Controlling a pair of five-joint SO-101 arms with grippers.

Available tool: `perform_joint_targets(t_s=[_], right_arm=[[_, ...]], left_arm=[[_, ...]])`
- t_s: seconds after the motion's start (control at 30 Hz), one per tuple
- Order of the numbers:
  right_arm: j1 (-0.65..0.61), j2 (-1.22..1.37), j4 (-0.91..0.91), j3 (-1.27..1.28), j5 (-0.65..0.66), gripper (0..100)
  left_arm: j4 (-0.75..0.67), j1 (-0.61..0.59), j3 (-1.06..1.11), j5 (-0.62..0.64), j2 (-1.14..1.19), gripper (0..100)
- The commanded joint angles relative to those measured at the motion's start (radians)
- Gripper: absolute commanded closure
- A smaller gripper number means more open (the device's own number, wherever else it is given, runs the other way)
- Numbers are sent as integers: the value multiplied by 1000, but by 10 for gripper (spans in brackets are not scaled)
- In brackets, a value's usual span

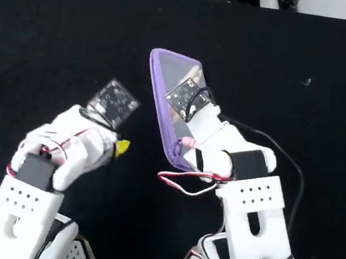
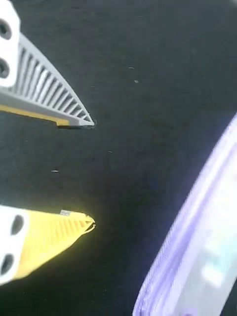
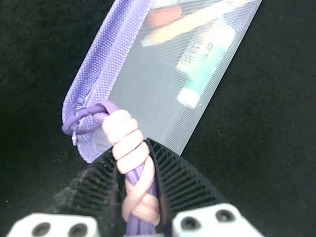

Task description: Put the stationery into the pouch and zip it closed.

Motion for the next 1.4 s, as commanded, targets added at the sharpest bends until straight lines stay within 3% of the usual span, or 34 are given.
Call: perform_joint_targets(t_s=[0.0, 0.23, 0.63, 0.9, 1.2, 1.37], right_arm=[[23, -28, -3, -59, 3, 988], [21, -28, 37, -91, -25, 988], [20, -28, 292, -300, -28, 987], [20, -28, 345, -302, -25, 987], [20, -28, 351, -302, -23, 987], [23, -28, 358, -302, -23, 987]], left_arm=[[-137, 59, 82, -20, -60, 722], [-327, 173, 271, -186, -153, 722], [-367, 354, 286, -201, -187, 722], [-520, 366, 338, -201, -187, 722], [-532, 435, 341, -206, -184, 722], [-537, 417, 377, -361, -184, 735]])
